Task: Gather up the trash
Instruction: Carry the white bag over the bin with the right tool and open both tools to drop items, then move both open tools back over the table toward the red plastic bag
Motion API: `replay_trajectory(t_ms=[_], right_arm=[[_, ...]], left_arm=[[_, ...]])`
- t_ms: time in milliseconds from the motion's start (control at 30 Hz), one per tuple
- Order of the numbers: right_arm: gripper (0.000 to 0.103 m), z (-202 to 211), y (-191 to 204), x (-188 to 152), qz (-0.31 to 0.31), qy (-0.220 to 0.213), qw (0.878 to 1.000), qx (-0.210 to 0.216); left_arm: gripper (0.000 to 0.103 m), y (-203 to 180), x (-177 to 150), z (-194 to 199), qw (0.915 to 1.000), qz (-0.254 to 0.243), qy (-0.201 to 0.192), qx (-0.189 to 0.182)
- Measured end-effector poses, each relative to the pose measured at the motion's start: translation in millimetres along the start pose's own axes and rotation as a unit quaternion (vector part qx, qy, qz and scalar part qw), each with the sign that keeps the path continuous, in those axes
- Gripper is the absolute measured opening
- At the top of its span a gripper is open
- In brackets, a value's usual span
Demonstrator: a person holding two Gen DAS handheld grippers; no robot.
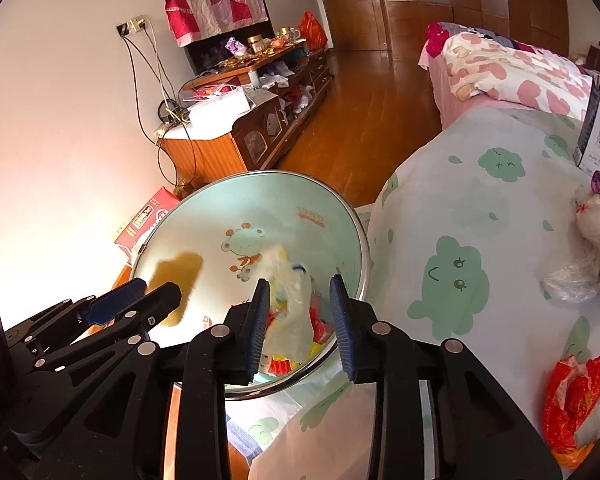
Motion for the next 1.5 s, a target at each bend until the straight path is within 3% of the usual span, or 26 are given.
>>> replay_trajectory(t_ms=[167,300,467,833,1500], right_arm=[[0.043,10.3,-7.2,4.4,-0.014,-0.015,1.0,-0.011],[0.061,30.1,-18.4,7.5,-0.022,-0.043,0.998,-0.035],[0.068,53.2,-33.0,9.2,-0.013,-0.066,0.996,-0.06],[0.082,116.8,-77.0,3.6,0.011,-0.125,0.985,-0.119],[0.083,193.2,-178.0,-25.9,-0.065,-0.146,0.968,-0.194]], left_arm=[[0.068,4.3,5.8,7.8,0.9995,-0.008,-0.017,0.027],[0.08,5.8,10.3,16.7,0.9983,-0.013,-0.032,0.047],[0.089,-5.2,13.0,27.4,0.9974,-0.025,-0.046,0.05],[0.097,-48.6,6.1,54.7,0.9942,-0.069,-0.074,0.037],[0.097,-122.3,-17.5,89.2,0.9849,-0.145,-0.095,-0.004]])
Point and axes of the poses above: each gripper's, at about its wrist camera, not at the fingertips, and z roughly against the way its jaws point, y to its left, x to its top, the point moved 6 cm from there along -z, roughly the way its jaws point, and after that the axes turned 8 degrees about -y, right-handed, at the moved point
